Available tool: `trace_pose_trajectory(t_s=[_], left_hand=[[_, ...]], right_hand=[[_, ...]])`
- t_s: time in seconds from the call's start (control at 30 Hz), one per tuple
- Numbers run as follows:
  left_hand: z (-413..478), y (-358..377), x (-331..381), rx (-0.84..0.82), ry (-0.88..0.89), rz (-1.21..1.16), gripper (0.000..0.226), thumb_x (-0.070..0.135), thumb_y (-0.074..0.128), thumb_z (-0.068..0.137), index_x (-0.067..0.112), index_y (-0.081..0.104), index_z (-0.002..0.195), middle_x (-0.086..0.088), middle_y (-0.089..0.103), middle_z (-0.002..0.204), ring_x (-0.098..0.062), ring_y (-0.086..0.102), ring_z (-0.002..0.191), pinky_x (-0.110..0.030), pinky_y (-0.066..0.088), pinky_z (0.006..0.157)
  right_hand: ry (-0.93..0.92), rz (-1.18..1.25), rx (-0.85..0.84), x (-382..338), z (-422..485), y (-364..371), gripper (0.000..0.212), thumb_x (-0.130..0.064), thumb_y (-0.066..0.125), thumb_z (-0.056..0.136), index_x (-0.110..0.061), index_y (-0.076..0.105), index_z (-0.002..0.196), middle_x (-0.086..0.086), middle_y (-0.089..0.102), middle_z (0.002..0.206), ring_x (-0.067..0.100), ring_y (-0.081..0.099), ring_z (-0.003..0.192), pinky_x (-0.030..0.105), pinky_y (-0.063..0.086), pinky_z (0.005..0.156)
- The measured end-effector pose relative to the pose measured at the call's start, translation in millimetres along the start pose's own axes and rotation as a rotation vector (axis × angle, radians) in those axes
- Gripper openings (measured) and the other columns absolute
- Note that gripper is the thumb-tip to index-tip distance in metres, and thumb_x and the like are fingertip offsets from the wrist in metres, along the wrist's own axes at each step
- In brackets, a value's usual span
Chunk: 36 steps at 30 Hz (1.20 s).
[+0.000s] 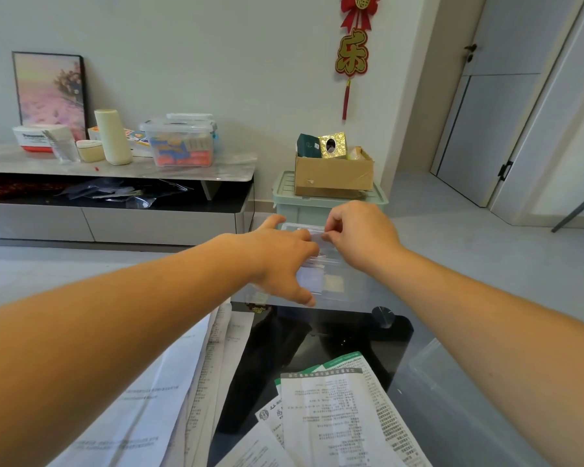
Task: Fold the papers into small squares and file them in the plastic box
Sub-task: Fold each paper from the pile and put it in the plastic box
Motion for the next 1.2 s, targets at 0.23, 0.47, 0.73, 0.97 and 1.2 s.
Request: trace_pose_trajectory(t_s=[0.23,0.47,0.73,0.97,1.2], left_hand=[[-0.1,1.8,0.4,0.029,0.005,-0.048,0.069,0.068,0.055,0.088,0.023,0.044,0.140,0.003,0.050,0.135,-0.020,0.048,0.127,-0.052,0.006,0.123],[4.3,3.9,-2.6,0.026,-0.029,-0.059,0.065,0.072,0.052,0.087,0.027,0.047,0.133,0.004,0.056,0.127,-0.021,0.047,0.125,-0.054,0.004,0.119],[2.6,3.2,-0.8,0.023,-0.020,-0.043,0.063,0.070,0.049,0.090,0.026,0.046,0.136,0.003,0.054,0.130,-0.021,0.050,0.126,-0.055,-0.006,0.121],[2.1,5.5,-1.3,0.043,-0.009,-0.046,0.072,0.070,0.051,0.089,0.024,0.041,0.144,0.002,0.045,0.139,-0.021,0.044,0.130,-0.053,0.007,0.122],[-2.1,5.2,-3.2,0.181,0.002,-0.012,0.073,0.071,0.053,0.086,0.028,0.041,0.144,-0.002,0.033,0.145,-0.024,0.030,0.135,-0.046,0.020,0.118]], right_hand=[[0.013,0.038,0.057,3.9,-2.6,-2.5,0.011,-0.025,0.067,0.094,-0.026,0.068,0.083,-0.005,0.066,0.087,0.018,0.061,0.082,0.036,0.056,0.072],[0.020,0.055,0.027,3.2,-2.4,-0.5,0.011,-0.026,0.067,0.094,-0.026,0.068,0.084,-0.004,0.067,0.089,0.018,0.062,0.083,0.037,0.056,0.075],[0.022,0.061,0.035,4.1,-1.5,0.0,0.010,-0.025,0.067,0.094,-0.025,0.068,0.084,-0.003,0.068,0.089,0.018,0.063,0.083,0.039,0.057,0.076],[-0.011,-0.009,-0.052,1.1,2.3,4.6,0.016,-0.025,0.070,0.092,-0.032,0.064,0.079,-0.006,0.069,0.089,0.018,0.063,0.085,0.037,0.057,0.076],[-0.054,-0.067,-0.162,-1.6,7.3,12.6,0.013,-0.023,0.067,0.094,-0.031,0.077,0.095,-0.005,0.072,0.096,0.020,0.064,0.090,0.041,0.058,0.080]])
Point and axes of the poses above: each hand's wrist, its own z-axis towards the middle knuckle, its own y-axis out of the palm, x = y × z, the point moved 7 cm from there along z, towards the middle knuckle
